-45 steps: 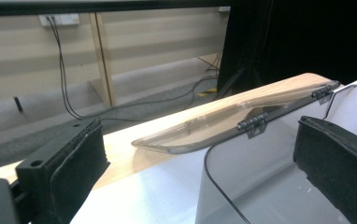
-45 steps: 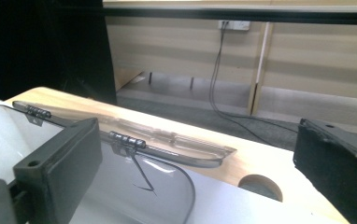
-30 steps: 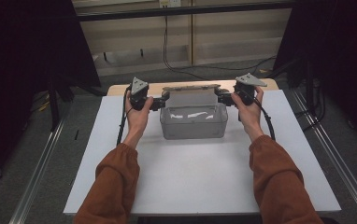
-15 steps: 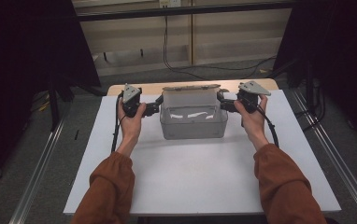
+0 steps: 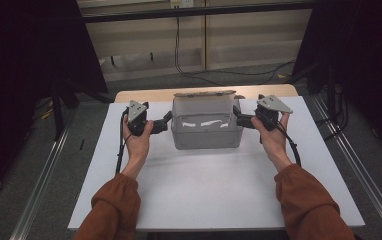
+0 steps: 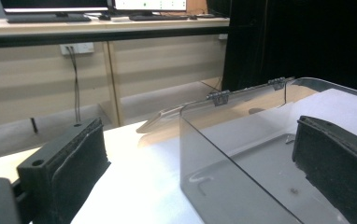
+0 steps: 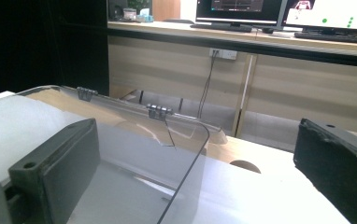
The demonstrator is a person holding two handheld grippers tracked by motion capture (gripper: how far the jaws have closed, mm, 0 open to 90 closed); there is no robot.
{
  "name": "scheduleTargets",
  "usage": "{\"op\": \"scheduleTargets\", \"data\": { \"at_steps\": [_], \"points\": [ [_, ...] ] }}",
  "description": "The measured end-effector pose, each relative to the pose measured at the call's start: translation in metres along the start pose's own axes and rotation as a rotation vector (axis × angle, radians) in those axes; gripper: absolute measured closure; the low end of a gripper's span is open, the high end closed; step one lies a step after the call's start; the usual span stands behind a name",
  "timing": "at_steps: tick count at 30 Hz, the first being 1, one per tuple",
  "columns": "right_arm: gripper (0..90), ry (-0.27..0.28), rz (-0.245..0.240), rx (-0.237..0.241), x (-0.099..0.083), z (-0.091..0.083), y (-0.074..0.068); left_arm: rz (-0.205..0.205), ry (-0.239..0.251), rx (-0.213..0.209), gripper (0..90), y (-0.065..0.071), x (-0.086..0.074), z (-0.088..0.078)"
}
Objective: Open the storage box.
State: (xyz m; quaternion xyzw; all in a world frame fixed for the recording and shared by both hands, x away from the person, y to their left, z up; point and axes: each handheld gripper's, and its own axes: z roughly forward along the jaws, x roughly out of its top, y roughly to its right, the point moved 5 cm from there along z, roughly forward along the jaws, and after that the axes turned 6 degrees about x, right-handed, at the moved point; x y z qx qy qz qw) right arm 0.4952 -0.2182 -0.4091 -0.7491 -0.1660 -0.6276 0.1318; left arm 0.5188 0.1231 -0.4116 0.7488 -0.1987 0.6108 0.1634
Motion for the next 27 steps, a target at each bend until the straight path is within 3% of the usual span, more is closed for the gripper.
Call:
{"op": "scheduleTargets", "data": {
  "at_steps": [4, 9, 11, 27],
  "points": [
    [0.0, 0.000, -0.005, -0.004, -0.003, -0.006, -0.002, 0.012, 0.002, -0.016, 2.9, 0.005, -0.003, -0.007],
    [0.0, -0.010, -0.007, 0.001, -0.011, -0.013, -0.003, -0.030, 0.009, -0.014, 2.9, 0.007, -0.016, -0.016],
    [0.0, -0.006, -0.003, -0.002, -0.014, -0.016, -0.004, -0.016, -0.009, -0.023, 2.9, 0.008, -0.020, -0.019],
    [0.0, -0.011, -0.008, -0.004, -0.028, -0.046, -0.014, -0.022, 0.014, -0.017, 2.7, 0.009, -0.032, -0.054]
  ]
}}
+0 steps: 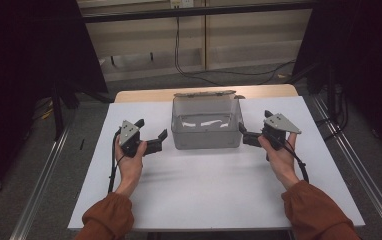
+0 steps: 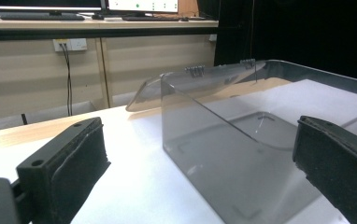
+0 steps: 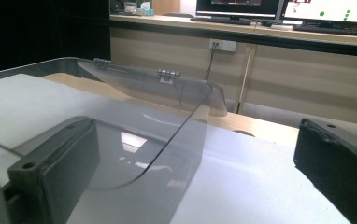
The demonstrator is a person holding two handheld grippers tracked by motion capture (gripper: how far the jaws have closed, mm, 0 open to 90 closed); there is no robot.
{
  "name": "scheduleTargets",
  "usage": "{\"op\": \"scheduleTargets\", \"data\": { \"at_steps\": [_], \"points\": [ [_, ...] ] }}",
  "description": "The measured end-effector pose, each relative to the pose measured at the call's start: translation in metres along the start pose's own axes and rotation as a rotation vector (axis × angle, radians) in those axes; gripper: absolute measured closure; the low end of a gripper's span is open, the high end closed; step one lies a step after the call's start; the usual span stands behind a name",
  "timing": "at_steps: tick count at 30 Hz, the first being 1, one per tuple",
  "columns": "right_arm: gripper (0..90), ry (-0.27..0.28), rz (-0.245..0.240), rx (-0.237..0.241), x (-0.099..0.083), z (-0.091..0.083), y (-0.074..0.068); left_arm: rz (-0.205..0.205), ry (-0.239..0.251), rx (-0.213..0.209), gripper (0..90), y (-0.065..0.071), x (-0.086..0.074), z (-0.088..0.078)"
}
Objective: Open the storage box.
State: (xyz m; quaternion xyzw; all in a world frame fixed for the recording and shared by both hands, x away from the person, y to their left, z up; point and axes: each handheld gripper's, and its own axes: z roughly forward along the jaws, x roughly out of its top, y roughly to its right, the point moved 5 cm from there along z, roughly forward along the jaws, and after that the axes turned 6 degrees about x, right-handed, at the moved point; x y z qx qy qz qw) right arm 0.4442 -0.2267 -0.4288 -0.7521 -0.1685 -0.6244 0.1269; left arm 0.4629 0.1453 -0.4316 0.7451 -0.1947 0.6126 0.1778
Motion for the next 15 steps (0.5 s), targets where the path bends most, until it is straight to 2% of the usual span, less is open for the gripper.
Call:
{"op": "scheduleTargets", "data": {
  "at_steps": [7, 15],
  "points": [
    [0.0, -0.002, 0.002, -0.007, -0.008, -0.018, -0.001, -0.002, -0.013, 0.018, 2.4, -0.003, -0.006, -0.014],
    [0.0, 0.004, 0.002, -0.006, -0.013, -0.034, -0.004, 0.007, 0.013, 0.033, 2.3, 0.000, -0.008, -0.030]
  ]
}}
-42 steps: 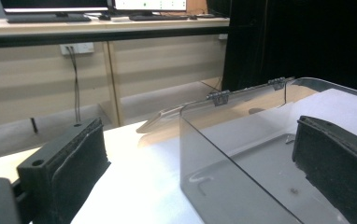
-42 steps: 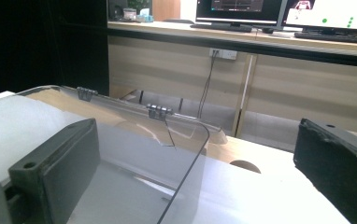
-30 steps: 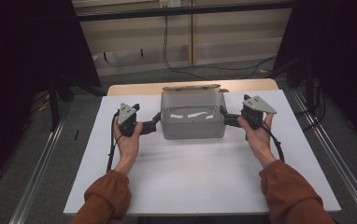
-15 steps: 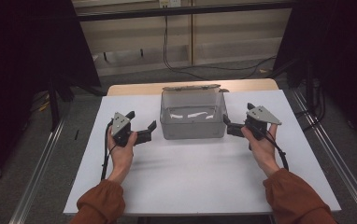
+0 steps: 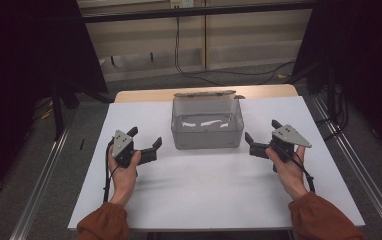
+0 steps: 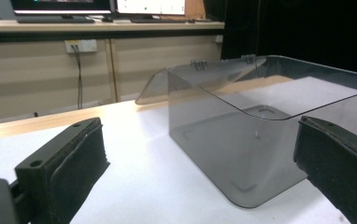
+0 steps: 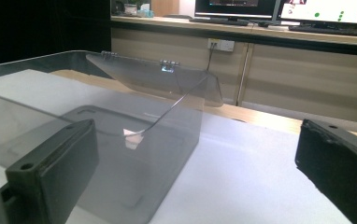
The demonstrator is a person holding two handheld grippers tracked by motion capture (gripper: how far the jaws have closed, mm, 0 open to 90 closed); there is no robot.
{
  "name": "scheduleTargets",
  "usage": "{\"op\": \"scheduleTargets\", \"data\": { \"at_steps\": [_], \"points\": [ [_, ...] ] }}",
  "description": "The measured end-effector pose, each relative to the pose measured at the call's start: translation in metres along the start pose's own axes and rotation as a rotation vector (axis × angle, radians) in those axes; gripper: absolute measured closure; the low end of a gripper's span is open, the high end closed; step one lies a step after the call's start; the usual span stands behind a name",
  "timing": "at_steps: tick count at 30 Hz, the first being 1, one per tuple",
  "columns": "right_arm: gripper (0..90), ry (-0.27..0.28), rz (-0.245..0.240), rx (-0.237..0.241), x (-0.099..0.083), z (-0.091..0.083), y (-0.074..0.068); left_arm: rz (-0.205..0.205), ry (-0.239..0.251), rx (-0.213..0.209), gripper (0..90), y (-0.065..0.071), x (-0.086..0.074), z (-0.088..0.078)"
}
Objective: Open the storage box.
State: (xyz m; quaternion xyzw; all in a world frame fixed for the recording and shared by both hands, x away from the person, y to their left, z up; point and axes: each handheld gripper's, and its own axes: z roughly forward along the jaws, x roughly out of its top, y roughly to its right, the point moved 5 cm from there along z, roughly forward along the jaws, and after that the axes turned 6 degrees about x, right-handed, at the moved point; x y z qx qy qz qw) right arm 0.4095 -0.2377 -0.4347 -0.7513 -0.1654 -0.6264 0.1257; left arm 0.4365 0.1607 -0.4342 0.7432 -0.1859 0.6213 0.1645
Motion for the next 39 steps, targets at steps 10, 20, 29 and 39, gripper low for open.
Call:
{"op": "scheduleTargets", "data": {
  "at_steps": [10, 20, 29, 39],
  "points": [
    [0.0, 0.019, -0.009, -0.015, -0.005, -0.021, -0.003, -0.011, 0.018, 0.010, 2.2, 0.005, -0.006, -0.024],
    [0.0, 0.059, 0.002, -0.034, -0.006, -0.045, 0.001, -0.053, -0.005, 0.020, 2.2, 0.003, -0.011, -0.043],
    [0.0, 0.079, 0.014, -0.068, -0.008, -0.068, 0.006, -0.045, -0.018, 0.051, 2.2, 0.000, -0.014, -0.056],
    [0.0, 0.040, 0.020, -0.098, -0.021, -0.089, 0.012, -0.028, -0.012, 0.085, 2.2, -0.003, -0.017, -0.072]
  ]
}}
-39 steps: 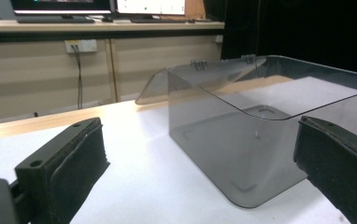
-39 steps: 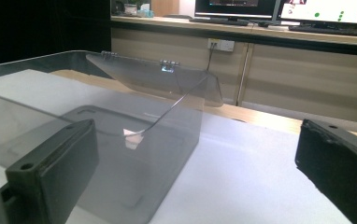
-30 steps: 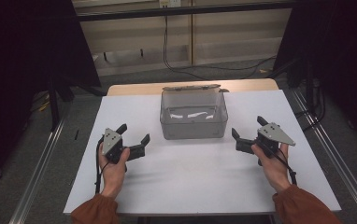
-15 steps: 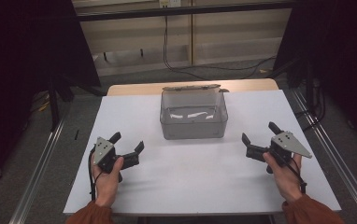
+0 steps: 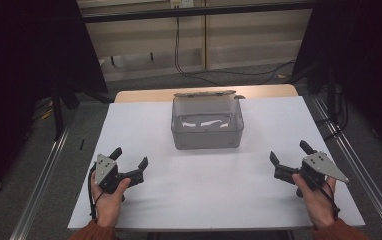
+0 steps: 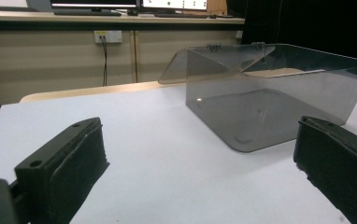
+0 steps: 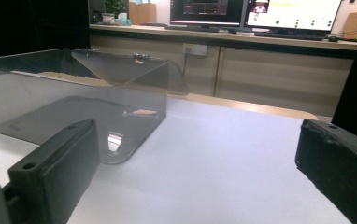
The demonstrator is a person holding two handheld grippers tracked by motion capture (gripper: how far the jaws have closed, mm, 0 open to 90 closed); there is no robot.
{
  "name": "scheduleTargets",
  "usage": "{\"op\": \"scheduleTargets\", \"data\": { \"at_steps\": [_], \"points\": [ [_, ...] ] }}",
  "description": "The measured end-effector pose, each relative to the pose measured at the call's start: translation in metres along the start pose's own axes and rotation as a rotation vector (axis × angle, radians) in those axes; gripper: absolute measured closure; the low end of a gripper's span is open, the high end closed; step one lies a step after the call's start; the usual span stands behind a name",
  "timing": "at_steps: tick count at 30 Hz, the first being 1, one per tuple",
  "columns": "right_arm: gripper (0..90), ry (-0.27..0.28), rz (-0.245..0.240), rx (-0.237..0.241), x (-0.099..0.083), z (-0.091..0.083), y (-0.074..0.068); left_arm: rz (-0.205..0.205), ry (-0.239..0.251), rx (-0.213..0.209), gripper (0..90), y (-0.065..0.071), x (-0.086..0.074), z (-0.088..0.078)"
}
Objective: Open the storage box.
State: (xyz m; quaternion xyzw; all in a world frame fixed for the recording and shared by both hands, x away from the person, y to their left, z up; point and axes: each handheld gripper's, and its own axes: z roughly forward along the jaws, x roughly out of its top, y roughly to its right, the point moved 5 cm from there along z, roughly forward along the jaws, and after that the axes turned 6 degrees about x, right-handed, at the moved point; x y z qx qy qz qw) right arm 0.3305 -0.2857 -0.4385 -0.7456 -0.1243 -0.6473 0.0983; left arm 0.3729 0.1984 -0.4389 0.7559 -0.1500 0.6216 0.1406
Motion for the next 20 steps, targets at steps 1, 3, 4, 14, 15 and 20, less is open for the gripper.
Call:
{"op": "scheduleTargets", "data": {
  "at_steps": [1, 3, 4, 14, 15, 20],
  "points": [
    [0.0, -0.005, 0.001, -0.003, -0.001, -0.002, 0.001, -0.003, 0.002, 0.004, 2.2, 0.000, 0.000, -0.002],
    [0.0, -0.003, 0.001, -0.004, -0.002, -0.006, 0.002, -0.009, 0.007, 0.014, 2.2, -0.001, 0.000, -0.006],
    [0.0, -0.002, 0.006, -0.008, -0.002, -0.008, 0.002, -0.004, 0.010, 0.025, 2.2, -0.002, 0.000, -0.007],
    [0.0, -0.024, 0.015, -0.030, -0.015, -0.018, 0.005, 0.019, 0.023, 0.051, 2.2, -0.003, -0.004, -0.014],
    [0.0, -0.021, 0.020, -0.031, -0.015, -0.017, 0.006, 0.010, 0.026, 0.046, 2.2, -0.003, -0.004, -0.012],
    [0.0, -0.013, 0.029, -0.037, -0.016, -0.014, 0.008, 0.014, 0.006, 0.002, 2.2, 0.002, -0.005, -0.009]
  ]
}}
